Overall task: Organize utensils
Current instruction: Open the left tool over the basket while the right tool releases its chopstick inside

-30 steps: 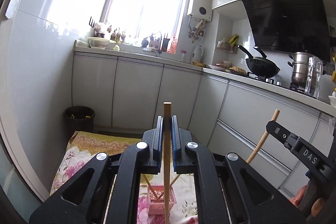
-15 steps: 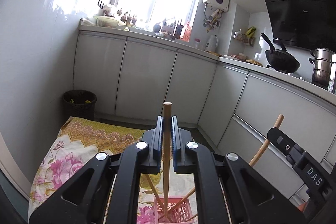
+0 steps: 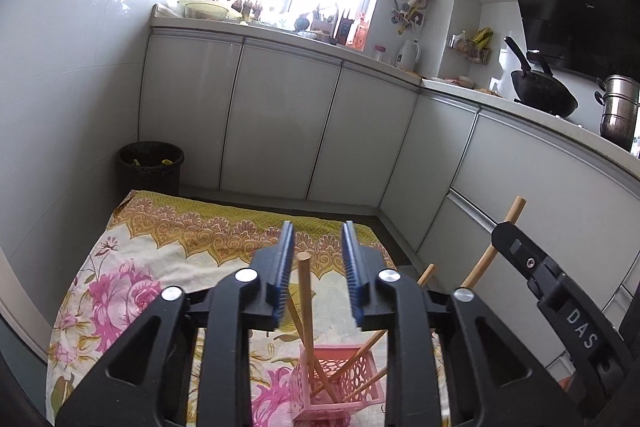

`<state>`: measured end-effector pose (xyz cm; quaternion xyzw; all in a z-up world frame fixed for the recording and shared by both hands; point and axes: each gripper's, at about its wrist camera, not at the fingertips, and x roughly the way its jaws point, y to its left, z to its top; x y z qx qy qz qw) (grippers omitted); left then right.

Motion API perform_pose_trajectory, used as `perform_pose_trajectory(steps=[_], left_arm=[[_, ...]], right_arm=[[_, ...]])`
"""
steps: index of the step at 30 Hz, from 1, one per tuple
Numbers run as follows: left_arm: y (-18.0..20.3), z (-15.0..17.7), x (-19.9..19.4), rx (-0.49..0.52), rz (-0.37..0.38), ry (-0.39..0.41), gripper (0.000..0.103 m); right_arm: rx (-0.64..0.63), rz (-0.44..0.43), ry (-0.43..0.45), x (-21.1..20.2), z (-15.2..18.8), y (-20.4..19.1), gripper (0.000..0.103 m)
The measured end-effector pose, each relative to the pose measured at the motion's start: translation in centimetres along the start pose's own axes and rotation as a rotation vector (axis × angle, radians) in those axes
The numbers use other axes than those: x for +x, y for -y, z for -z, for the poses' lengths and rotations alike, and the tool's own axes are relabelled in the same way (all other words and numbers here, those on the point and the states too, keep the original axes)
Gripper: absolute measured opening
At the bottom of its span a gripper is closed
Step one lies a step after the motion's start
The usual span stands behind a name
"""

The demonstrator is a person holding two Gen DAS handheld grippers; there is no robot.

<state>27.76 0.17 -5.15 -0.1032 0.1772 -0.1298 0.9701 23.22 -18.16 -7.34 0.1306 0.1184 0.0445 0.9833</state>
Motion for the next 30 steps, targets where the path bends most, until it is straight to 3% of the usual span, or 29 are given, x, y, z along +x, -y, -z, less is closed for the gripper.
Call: perform_pose_trajectory(steps=[4,7,9,12,14,17,19,24,30], left_arm=[[0.0,-1.1,-2.1,-0.005,-0.004,0.052,0.032],[0.1,-1.8,-3.8,0.003,-0.008,0.088,0.036],[0.2,-2.2,-5.1,0.001,-0.01,0.113,0.043],[0.1,-2.5,-7.6,-0.013,-0.025,0.162,0.06],[0.2,-2.6,-9.5,-0.015,-0.034,0.192,0.064],[0.3,-2.7,-12.3,-0.017,-0.041,0.227,0.076],[0.3,-2.5,-14.1,-0.018,-0.043,0.25,0.083],[0.4,-1.4,-17.5,-0.017,-0.063,0.271,0.096],[1.0,0.7,-18.8,0.008,-0.13,0.165,0.096]], right_arm=[[0.017,0.014,-0.008,-0.1,-0.3,0.0,0.012],[0.037,0.013,0.01,-1.1,-0.6,-0.1,0.037],[0.046,0.019,0.029,-2.1,-0.9,-0.2,0.039],[0.059,0.031,0.059,-4.1,-1.4,-0.3,0.058],[0.075,0.051,0.089,-5.8,-1.7,-0.2,0.077],[0.114,0.097,0.136,-9.1,-1.9,0.3,0.092],[0.144,0.121,0.153,-11.2,-1.9,1.1,0.096],[0.18,0.212,0.184,-16.2,-1.3,2.4,0.096],[0.132,0.3,0.19,-21.4,0.3,2.7,0.096]])
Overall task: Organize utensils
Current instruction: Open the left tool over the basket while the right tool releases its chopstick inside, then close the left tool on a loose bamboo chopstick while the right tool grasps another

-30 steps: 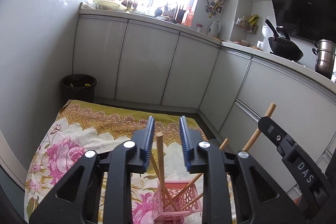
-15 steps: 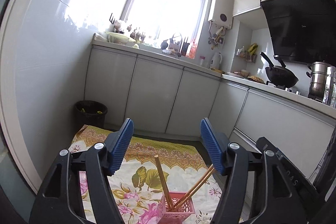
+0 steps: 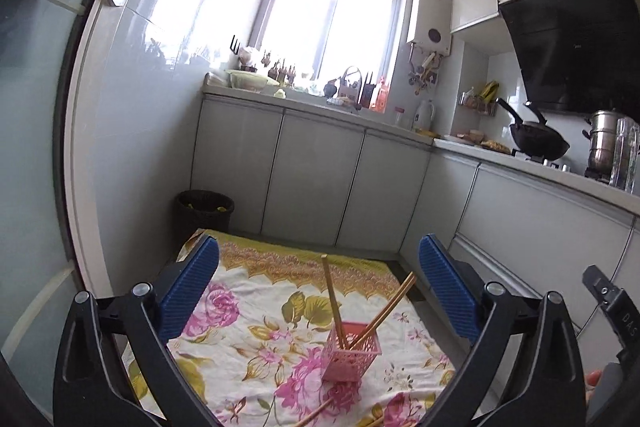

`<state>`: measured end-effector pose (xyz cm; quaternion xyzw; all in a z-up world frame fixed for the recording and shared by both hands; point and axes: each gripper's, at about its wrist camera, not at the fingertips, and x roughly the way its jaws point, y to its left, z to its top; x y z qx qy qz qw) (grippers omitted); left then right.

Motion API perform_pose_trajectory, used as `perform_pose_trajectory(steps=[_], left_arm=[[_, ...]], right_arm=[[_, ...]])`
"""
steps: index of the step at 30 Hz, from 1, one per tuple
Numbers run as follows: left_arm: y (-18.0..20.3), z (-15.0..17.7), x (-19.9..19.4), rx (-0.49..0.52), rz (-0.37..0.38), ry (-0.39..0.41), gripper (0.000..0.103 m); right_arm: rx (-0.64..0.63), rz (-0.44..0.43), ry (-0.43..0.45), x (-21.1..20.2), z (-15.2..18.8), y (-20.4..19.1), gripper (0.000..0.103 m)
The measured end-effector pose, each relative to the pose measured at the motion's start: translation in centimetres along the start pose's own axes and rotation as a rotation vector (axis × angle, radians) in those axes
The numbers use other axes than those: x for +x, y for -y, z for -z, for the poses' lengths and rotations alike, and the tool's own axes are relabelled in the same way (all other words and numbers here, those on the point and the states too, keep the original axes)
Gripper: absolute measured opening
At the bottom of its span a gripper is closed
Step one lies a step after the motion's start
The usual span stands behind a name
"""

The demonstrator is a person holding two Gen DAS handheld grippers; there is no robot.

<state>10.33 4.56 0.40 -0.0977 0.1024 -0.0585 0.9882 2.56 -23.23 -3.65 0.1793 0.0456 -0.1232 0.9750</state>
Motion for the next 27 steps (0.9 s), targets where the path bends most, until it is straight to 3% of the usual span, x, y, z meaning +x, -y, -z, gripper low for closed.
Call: perform_pose_trajectory(steps=[4,9,13,20,22,25,27], left_arm=[[0.6,1.2,-0.5,0.03,-0.032,-0.082,0.096],[2.1,2.3,-0.8,0.094,-0.036,-0.154,0.096],[3.2,3.1,-0.5,0.157,-0.031,-0.193,0.096],[4.9,5.3,1.8,0.271,-0.013,-0.303,0.096],[5.9,6.1,3.5,0.325,0.03,-0.383,0.096],[7.9,8.3,6.7,0.444,0.138,-0.565,0.096],[9.0,9.8,8.8,0.524,0.163,-0.653,0.096]], right_arm=[[0.064,-0.021,-0.067,-2.0,0.7,2.1,0.096],[0.039,0.035,-0.164,-2.6,0.7,3.4,0.096],[0.13,0.012,-0.234,-2.9,1.2,5.3,0.096],[0.326,-0.055,-0.497,0.1,4.0,8.4,0.096],[0.393,-0.089,-0.595,1.2,5.4,9.2,0.096],[0.504,-0.122,-0.754,2.9,7.8,10.6,0.096],[0.578,-0.138,-0.85,3.9,9.5,11.4,0.096]])
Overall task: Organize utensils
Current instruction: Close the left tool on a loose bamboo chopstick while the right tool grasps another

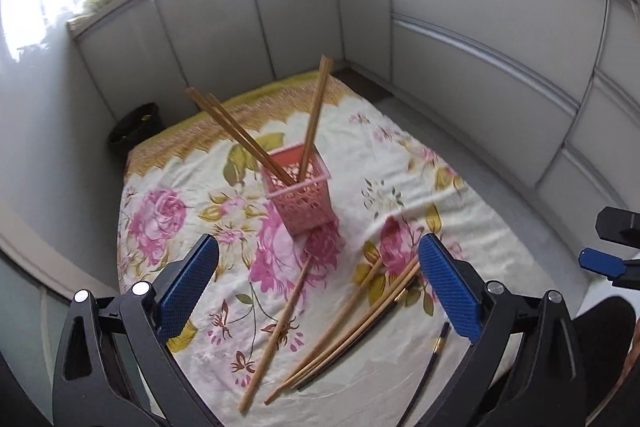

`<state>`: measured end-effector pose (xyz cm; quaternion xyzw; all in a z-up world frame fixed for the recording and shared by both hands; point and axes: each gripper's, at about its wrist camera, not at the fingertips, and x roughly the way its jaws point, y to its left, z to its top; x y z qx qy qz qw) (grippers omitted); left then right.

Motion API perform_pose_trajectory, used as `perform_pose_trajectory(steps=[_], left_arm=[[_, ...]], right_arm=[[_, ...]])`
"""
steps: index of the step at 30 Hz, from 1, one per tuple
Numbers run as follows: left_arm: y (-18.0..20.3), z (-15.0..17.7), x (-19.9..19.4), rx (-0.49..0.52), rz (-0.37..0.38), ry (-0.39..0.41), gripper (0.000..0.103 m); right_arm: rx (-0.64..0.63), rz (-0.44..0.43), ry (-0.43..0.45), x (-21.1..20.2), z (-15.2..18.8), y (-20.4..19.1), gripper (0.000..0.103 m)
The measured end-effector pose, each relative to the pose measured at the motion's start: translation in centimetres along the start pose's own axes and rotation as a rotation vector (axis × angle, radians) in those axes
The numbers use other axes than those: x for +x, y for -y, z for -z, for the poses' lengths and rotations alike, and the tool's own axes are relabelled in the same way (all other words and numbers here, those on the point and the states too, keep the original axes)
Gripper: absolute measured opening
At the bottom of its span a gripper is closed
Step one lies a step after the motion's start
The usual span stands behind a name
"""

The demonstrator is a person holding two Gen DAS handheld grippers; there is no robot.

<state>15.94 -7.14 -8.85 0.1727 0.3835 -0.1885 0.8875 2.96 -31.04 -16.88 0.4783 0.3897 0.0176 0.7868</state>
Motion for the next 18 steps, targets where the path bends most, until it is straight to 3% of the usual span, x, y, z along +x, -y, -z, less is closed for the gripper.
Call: perform_pose_trajectory(steps=[5,7,9,11,14,18], left_arm=[[2.3,-0.9,6.6,0.117,0.152,-0.253,0.095],[3.5,-0.8,9.4,0.154,0.183,-0.349,0.09],[4.4,-0.4,12.3,0.171,0.207,-0.447,0.061],[5.0,0.3,15.2,0.201,0.199,-0.545,0.041],[5.3,1.5,18.1,0.212,0.204,-0.626,0.035],[4.9,2.1,19.7,0.187,0.223,-0.634,0.035]], right_arm=[[0.119,-0.006,-0.107,2.4,-0.2,3.1,0.096],[0.15,0.001,-0.142,3.3,-0.4,3.8,0.096],[0.177,0.002,-0.177,4.2,-0.4,4.5,0.096],[0.203,-0.002,-0.217,5.2,-0.5,5.1,0.096],[0.246,-0.01,-0.258,6.6,-0.6,5.8,0.096],[0.266,0.007,-0.283,8.5,-1.1,6.0,0.096]])
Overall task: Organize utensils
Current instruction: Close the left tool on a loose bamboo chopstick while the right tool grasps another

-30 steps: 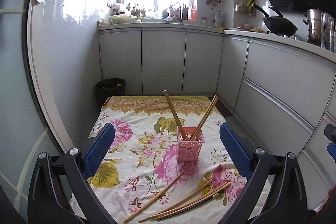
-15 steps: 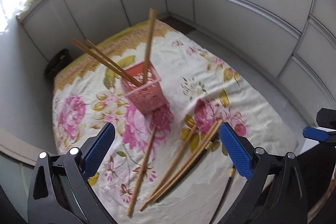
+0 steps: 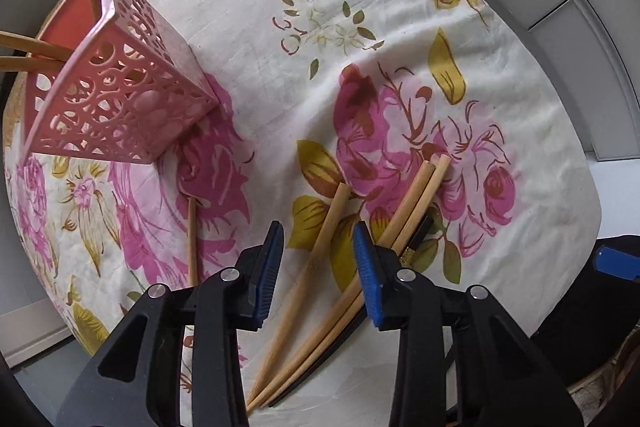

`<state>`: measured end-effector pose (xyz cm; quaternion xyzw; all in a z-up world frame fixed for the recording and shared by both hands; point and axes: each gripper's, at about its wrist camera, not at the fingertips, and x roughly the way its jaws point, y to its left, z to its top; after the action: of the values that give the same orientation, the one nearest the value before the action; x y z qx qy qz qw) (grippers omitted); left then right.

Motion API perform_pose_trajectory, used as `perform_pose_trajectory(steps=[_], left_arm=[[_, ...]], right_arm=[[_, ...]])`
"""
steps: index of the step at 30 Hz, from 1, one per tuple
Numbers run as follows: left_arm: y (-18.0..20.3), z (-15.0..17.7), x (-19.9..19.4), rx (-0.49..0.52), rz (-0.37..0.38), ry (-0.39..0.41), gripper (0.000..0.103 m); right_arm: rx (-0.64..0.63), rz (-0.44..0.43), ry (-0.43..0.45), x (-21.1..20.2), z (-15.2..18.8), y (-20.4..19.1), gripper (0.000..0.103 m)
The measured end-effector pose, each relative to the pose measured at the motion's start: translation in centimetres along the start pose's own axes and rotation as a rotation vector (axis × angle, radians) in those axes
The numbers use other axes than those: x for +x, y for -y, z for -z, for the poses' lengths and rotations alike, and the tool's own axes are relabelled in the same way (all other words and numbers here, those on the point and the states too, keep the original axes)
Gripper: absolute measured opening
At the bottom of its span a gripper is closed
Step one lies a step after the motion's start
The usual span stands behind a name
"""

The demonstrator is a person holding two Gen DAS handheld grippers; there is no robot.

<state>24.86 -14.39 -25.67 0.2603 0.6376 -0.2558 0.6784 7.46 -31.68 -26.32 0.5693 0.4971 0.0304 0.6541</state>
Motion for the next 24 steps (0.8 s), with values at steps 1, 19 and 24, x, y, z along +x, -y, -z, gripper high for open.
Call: perform_pose_trajectory(steps=[1,19,24], left_arm=[[0.0,0.0,0.2,0.007,0.002,0.0,0.035],[-6.5,6.7,-7.4,-0.124,0.044,0.37,0.007],[-7.1,9.2,-10.3,-0.149,0.066,0.474,0.006]], right_arm=[[0.004,0.009,-0.006,0.5,-0.2,0.0,0.096],[-0.084,0.35,-0.054,10.7,-4.8,-4.6,0.018],[-0.117,0.489,-0.024,12.2,-5.3,-5.7,0.014]])
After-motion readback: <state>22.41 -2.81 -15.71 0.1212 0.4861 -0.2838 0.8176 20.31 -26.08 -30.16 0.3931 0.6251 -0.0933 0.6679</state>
